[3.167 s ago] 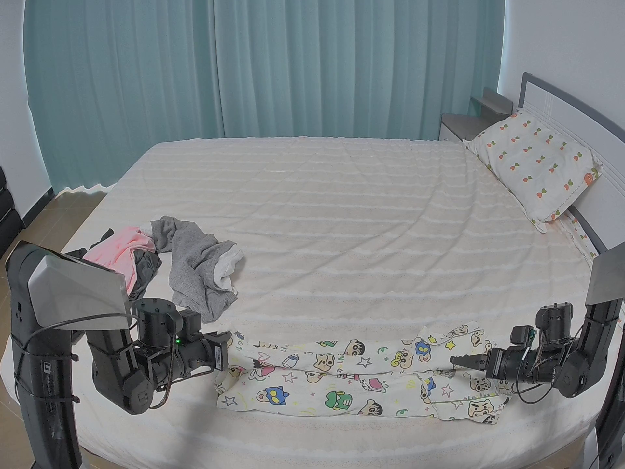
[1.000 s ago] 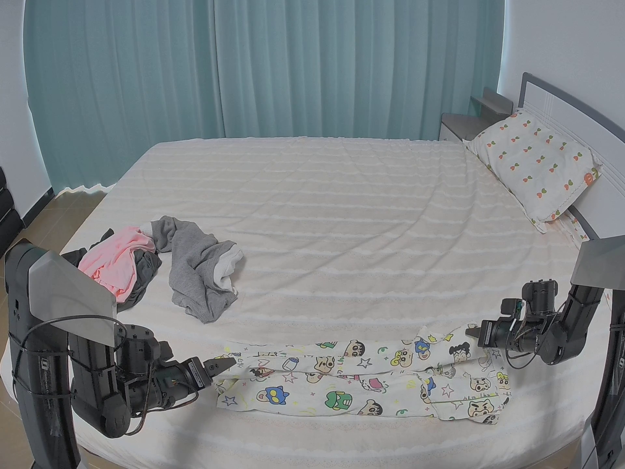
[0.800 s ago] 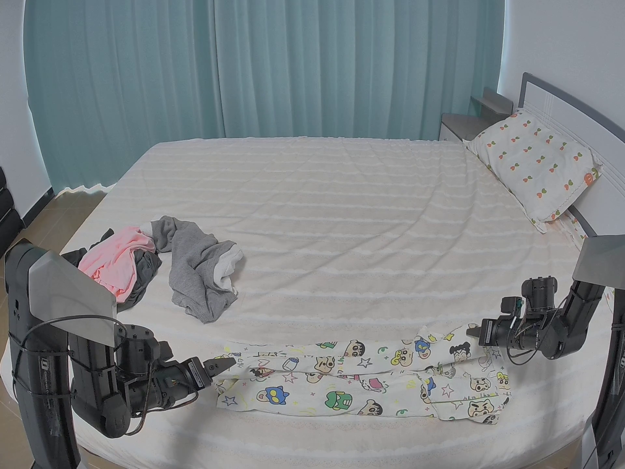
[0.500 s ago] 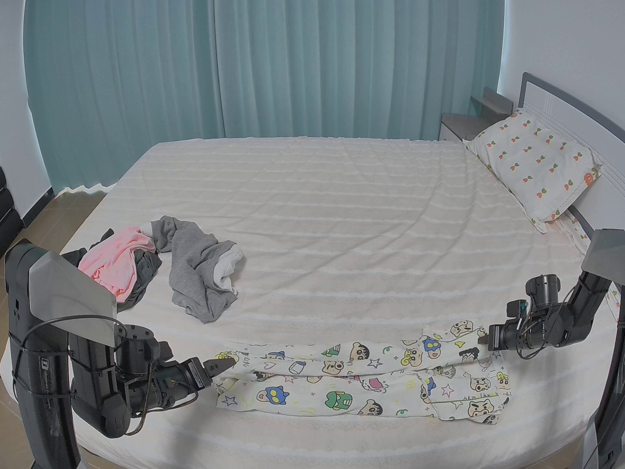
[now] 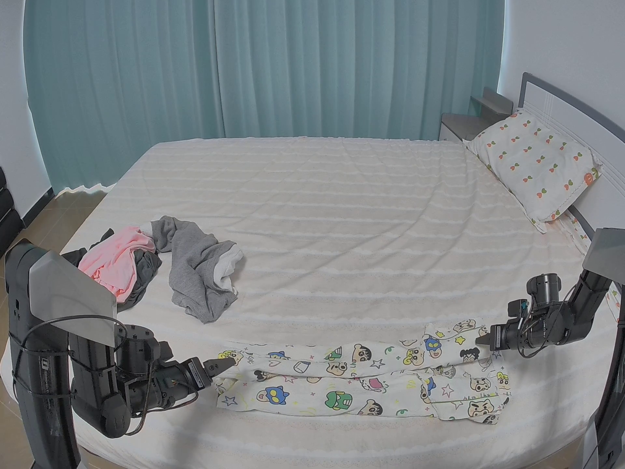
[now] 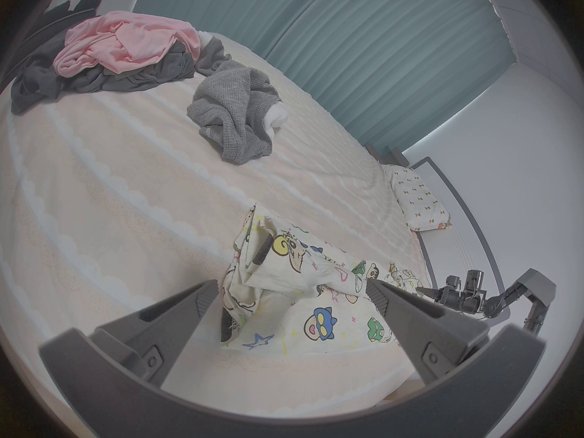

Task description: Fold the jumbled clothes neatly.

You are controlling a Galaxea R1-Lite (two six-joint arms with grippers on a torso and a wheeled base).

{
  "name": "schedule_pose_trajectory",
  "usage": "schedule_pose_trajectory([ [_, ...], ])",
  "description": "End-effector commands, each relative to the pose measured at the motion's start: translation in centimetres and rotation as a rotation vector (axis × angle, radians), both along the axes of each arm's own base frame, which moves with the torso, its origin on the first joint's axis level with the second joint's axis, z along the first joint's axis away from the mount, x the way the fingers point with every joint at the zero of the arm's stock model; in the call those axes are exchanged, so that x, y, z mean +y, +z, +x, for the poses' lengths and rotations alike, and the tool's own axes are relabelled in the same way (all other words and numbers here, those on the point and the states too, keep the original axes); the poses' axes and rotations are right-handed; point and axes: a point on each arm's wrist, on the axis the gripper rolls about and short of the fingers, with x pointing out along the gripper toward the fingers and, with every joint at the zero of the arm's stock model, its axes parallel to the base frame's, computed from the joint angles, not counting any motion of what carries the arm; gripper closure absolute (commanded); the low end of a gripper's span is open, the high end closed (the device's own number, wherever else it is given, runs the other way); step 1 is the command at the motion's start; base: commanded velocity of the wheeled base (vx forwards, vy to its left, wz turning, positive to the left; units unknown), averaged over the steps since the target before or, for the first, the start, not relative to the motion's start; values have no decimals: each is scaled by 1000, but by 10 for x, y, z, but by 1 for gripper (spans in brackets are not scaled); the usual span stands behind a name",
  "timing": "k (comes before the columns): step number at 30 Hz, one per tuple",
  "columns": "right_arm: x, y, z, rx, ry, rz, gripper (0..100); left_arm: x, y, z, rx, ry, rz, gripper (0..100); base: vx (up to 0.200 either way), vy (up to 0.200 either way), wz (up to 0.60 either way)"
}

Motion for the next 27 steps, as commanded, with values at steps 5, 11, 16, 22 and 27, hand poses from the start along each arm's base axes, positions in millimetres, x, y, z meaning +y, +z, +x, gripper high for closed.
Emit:
schedule_pose_trajectory([
  [5,-8,23,-13,-41,-46,-16,0,0,1,1,-15,0,-4,0,0,0,0],
  [11,12,44,-17,-92,2,4,0,0,1,1,-16,0,-4,0,0,0,0],
  [16,47,49,-14,-78,9,99,0,0,1,1,-16,0,-4,0,0,0,0],
  [22,69,30,-5,-22,41,125,0,0,1,1,-16,0,-4,0,0,0,0],
  [27,68,18,2,3,35,123,0,0,1,1,-16,0,-4,0,0,0,0],
])
